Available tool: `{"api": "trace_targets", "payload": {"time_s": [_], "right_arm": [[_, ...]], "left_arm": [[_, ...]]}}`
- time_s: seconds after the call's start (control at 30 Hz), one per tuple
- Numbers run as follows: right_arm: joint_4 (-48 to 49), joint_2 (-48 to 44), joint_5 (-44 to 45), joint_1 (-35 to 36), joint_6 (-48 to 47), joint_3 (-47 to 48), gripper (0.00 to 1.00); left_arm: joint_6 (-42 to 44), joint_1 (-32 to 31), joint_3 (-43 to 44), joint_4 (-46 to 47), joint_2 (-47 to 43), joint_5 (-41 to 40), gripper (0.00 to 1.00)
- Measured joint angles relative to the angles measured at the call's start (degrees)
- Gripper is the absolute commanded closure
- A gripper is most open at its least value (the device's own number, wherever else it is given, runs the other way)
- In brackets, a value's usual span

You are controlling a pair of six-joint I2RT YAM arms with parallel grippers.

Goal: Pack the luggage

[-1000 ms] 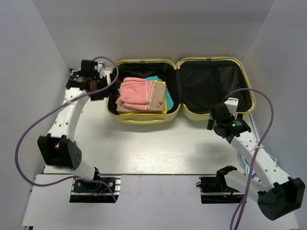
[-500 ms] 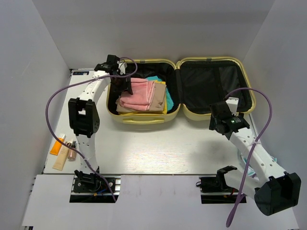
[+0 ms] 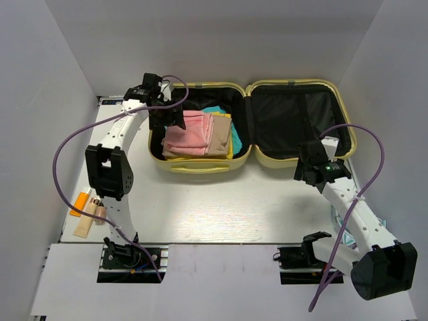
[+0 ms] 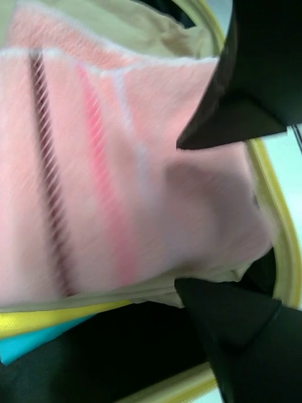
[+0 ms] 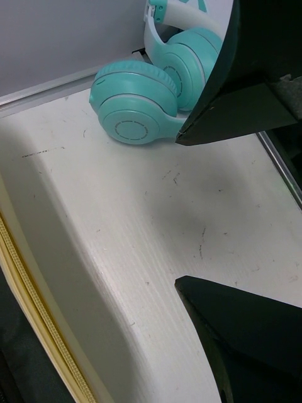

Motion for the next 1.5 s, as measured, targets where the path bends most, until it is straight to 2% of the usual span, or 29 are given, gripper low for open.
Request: {"api": "trace_targets", "payload": {"time_s": [0.2,0.27,0.37,0.43,0.53,0.67,0.73,0.83,0.97,1.2,1.5], "right_arm": [[1.2,0.0,-2.7,-1.8,0.8,0.0,0.1],[1.4,0.0,-3.9,-2.1,0.8,0.0,0.1],[2.4,0.2,-6.7,-2.2,-0.1,0.0,0.1],[3.4,0.3,-8.7,-2.2,-0.9,0.0,0.1],[5.1,0.3,-11.5,-2.2,-2.1,0.1,0.1],[7.1,1.0,-14.8,-2.2,-2.6,1.4,0.1],[8.5,1.5,-16.4,-2.2,-2.6,1.7,0.1],[9.7,2.4,-19.1,-2.2,-2.4,1.7,0.1],[11.2,2.9,-22.4,-2.2,-2.2,1.4,0.1],[13.6,5.6,-28.2,-2.2,-1.4,1.2,0.1],[13.3,9.1,-32.1,-2.1,0.0,1.4,0.1]], "left_arm": [[0.3,0.0,-0.2,-1.8,-3.6,-0.2,0.0],[0.5,0.0,-0.1,-3.4,-4.3,-1.7,0.0],[0.2,0.0,-1.8,-6.4,-7.4,-8.3,0.0],[-1.6,0.2,-6.6,-8.8,-12.7,-13.8,0.0],[-4.7,2.8,-18.4,-10.4,-24.1,-20.8,0.0],[-6.6,10.4,-36.6,-8.3,-38.8,-26.8,0.0],[-6.5,13.5,-45.0,-6.5,-42.1,-29.0,0.0],[-4.7,16.4,-55.3,-1.7,-41.6,-29.9,0.0],[-0.3,18.5,-62.8,4.5,-40.4,-30.6,0.0],[4.8,22.7,-64.0,12.3,-40.8,-31.5,0.0],[4.4,32.1,-64.9,13.3,-40.2,-31.3,0.0]]}}
